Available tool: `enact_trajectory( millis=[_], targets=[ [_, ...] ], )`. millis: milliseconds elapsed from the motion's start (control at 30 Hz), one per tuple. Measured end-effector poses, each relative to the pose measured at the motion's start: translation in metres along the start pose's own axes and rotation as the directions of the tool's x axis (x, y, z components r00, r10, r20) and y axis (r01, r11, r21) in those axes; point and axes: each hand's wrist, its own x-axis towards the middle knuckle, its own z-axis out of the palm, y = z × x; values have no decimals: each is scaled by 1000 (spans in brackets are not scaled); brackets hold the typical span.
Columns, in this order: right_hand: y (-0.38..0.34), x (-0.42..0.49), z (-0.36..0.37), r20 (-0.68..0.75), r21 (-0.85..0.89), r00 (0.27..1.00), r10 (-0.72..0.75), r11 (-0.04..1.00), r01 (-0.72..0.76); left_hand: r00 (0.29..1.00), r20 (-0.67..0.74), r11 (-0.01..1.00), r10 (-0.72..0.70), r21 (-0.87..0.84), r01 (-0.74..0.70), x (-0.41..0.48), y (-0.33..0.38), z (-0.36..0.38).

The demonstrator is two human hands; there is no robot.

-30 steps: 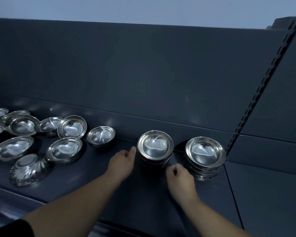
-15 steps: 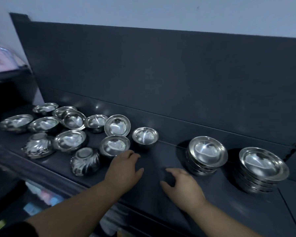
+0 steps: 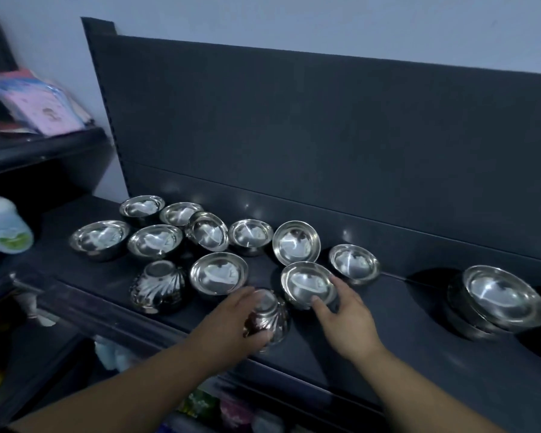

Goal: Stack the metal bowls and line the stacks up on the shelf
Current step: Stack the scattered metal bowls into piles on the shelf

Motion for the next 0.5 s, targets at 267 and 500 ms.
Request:
enact_trajectory(
  millis=[267, 500],
  targets=[
    [-6, 10, 15, 34, -18, 979, 199, 980, -198, 984, 132, 992, 120, 31, -125, -2, -14, 9],
    [5, 5, 14, -24, 34, 954, 299, 954, -298, 983, 87, 986, 160, 32, -164, 10, -7, 11]
  ],
)
